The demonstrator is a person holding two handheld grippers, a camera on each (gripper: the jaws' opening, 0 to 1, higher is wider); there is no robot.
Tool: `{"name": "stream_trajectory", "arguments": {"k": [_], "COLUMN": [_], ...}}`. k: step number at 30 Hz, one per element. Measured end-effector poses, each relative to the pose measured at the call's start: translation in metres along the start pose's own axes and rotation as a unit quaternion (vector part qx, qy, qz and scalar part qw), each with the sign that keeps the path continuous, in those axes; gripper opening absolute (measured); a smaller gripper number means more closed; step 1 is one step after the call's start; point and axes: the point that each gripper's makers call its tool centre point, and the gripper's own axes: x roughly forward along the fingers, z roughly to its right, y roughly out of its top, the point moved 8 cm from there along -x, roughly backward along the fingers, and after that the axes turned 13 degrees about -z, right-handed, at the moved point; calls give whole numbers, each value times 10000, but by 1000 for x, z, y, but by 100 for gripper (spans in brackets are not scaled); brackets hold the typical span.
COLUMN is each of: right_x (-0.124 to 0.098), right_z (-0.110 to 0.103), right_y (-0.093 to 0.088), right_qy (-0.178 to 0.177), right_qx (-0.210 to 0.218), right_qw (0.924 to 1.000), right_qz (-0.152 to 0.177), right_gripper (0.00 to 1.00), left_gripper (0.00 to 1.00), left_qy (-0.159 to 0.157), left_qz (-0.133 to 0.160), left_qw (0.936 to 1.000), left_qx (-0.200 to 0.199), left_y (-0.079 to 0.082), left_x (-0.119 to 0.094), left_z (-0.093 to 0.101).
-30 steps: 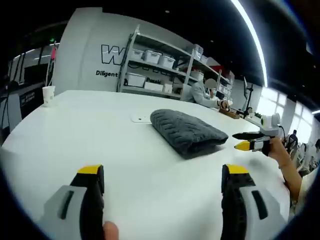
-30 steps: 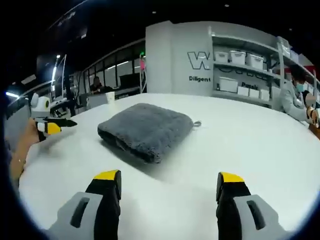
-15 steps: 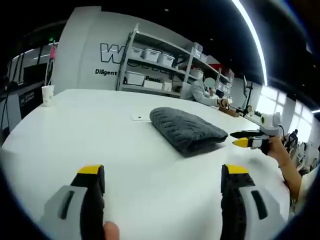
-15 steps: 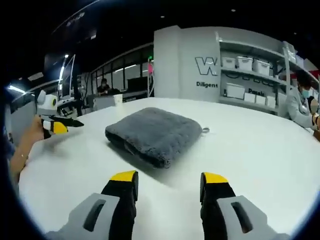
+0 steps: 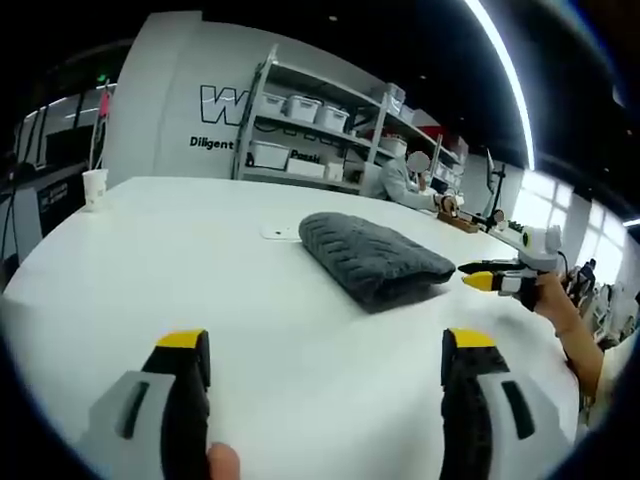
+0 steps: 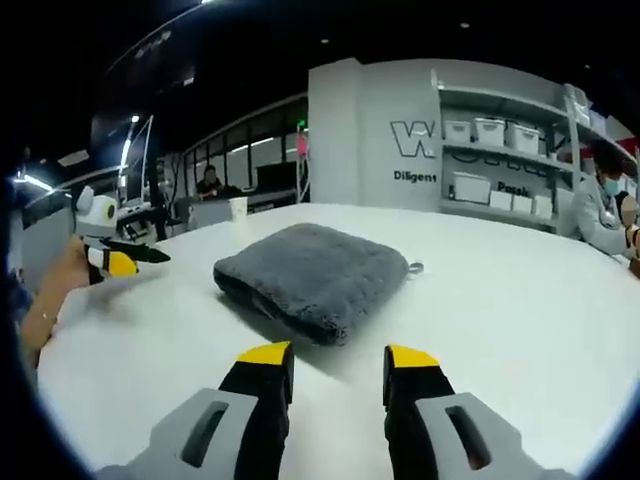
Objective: Open the folded towel by lifting each exposed corner and separating the folded layers until the towel lies flat within the target outline without major curled edges
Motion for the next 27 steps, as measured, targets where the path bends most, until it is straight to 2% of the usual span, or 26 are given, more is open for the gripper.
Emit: {"name": "stream_trajectory", "arguments": {"k": [4,10,15,21,27], "right_x": [3,6,10,13,16], "right_z": [-1,-2,-2,1,0], "right_y": [0,1,-1,-4,-3], "right_qy": [64,107,43,0,-58], "right_qx": [162,127,127,174,53], "right_qw": [9997,9995,9997,9997,9998], "right_qz": [146,283,185,164,181], "right_gripper": [16,2,9,7,11], "left_gripper": [94,94,94,94,94], "left_qy": [-1,-4,-6,-7,-10], "left_qz": [-22,-45,-57,-67,-84], "left_qw": [10000,10000,10000,10000,10000], "left_qx": [2,6,11,9,11], "left_y": [-1,-1,-1,-1,-1], "left_x": [0,1,1,1,1], "left_z": [0,0,-1,-1,0]}}
